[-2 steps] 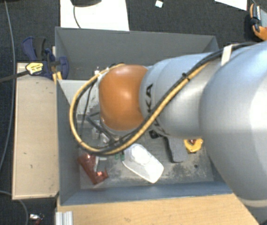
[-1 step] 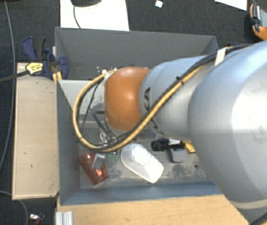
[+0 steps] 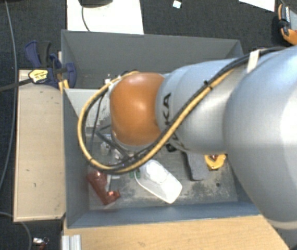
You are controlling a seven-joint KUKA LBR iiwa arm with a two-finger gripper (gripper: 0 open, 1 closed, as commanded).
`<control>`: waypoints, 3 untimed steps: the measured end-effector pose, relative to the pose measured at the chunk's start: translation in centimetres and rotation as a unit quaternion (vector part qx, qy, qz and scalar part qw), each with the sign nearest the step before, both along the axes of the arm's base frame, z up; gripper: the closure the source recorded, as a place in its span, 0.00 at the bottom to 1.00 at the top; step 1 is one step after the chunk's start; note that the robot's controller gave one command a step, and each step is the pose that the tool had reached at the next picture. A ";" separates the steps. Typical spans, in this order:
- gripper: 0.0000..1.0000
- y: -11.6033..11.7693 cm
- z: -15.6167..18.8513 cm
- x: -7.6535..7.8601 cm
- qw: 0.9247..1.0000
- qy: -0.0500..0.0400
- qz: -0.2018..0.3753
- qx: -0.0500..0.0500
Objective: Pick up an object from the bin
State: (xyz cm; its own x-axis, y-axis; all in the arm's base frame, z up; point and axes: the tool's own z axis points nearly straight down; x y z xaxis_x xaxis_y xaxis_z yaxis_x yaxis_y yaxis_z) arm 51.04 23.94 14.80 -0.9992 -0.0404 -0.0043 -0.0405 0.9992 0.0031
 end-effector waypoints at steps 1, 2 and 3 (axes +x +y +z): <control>0.00 -0.6 -2.9 0.7 0.993 0.002 -0.114 -0.001; 0.00 -0.4 -3.1 0.7 0.994 0.001 -0.105 0.000; 0.00 -6.1 -5.2 4.9 1.000 -0.002 0.005 -0.001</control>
Offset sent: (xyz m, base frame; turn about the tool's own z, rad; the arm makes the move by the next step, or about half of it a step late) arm -0.0059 0.0138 -0.0644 0.0329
